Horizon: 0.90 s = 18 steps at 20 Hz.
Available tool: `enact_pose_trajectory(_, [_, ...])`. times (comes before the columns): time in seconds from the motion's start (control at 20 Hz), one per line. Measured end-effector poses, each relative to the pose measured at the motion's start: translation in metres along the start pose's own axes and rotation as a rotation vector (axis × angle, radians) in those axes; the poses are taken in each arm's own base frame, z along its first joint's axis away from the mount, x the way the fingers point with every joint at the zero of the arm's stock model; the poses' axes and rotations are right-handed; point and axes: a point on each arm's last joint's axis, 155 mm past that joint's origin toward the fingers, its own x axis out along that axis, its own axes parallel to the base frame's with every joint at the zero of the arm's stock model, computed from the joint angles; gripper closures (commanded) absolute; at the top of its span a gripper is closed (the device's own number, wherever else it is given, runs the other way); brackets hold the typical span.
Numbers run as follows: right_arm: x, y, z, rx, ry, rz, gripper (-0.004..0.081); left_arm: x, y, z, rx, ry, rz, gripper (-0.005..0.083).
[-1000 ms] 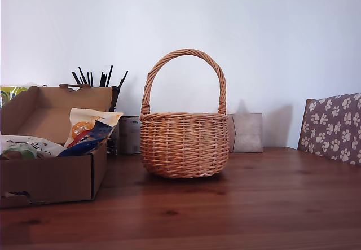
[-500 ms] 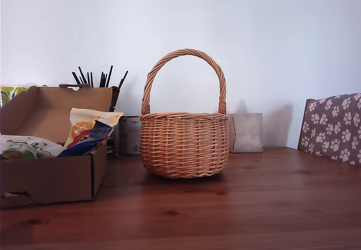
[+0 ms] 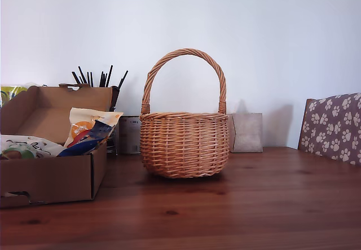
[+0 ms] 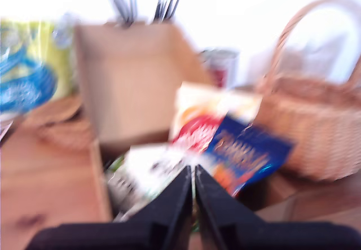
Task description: Move the bags of Easter eggs from the cardboard box on the left into the woven basket on the right side.
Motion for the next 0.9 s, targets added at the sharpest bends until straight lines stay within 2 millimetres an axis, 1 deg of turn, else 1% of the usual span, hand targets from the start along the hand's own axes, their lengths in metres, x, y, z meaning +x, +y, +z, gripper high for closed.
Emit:
enact_pose_trajectory(0.1, [-0.008, 0.02, 0.026, -0.009, -0.009, 0.065, 0.0782, 0.0, -0.014, 0.006, 0.0, 0.067, -0.067, 0.0794])
enact_pose_trajectory(0.2, [-0.013, 0.034, 0.041, -0.008, 0.017, 0.112, 0.0782, 0.004, -0.025, 0.004, 0.039, 0.168, -0.125, 0.0794])
enact_pose_trajectory(0.3, [-0.011, 0.048, 0.042, -0.015, 0.077, 0.169, 0.0782, 0.008, -0.035, 0.003, 0.108, 0.272, -0.193, 0.0794])
enact_pose_trajectory(0.45, [-0.003, 0.06, 0.04, -0.019, 0.148, 0.215, 0.0782, 0.015, -0.047, 0.0, 0.253, 0.423, -0.311, 0.0794])
enact_pose_trajectory(0.55, [0.0, 0.067, 0.045, -0.043, 0.166, 0.237, 0.0782, 0.024, -0.049, -0.002, 0.308, 0.516, -0.368, 0.0793])
enact_pose_trajectory(0.6, [0.002, 0.069, 0.047, -0.056, 0.172, 0.246, 0.0782, 0.031, -0.049, -0.003, 0.315, 0.56, -0.389, 0.078])
enact_pose_trajectory(0.65, [0.004, 0.07, 0.048, -0.064, 0.179, 0.25, 0.0782, 0.039, -0.046, -0.007, 0.317, 0.602, -0.397, 0.0748])
enact_pose_trajectory(0.7, [0.007, 0.07, 0.045, -0.063, 0.193, 0.251, 0.0782, 0.047, -0.041, -0.011, 0.316, 0.642, -0.394, 0.0681])
enact_pose_trajectory(0.75, [0.009, 0.07, 0.04, -0.059, 0.216, 0.249, 0.0782, 0.056, -0.037, -0.013, 0.323, 0.668, -0.39, 0.0538])
enact_pose_trajectory(0.85, [0.015, 0.068, 0.03, -0.053, 0.256, 0.242, 0.0782, 0.072, -0.028, -0.013, 0.348, 0.699, -0.383, 0.0145])
enact_pose_trajectory(0.9, [0.017, 0.067, 0.026, -0.05, 0.273, 0.239, 0.0782, 0.081, -0.019, -0.013, 0.368, 0.718, -0.351, 0.0013])
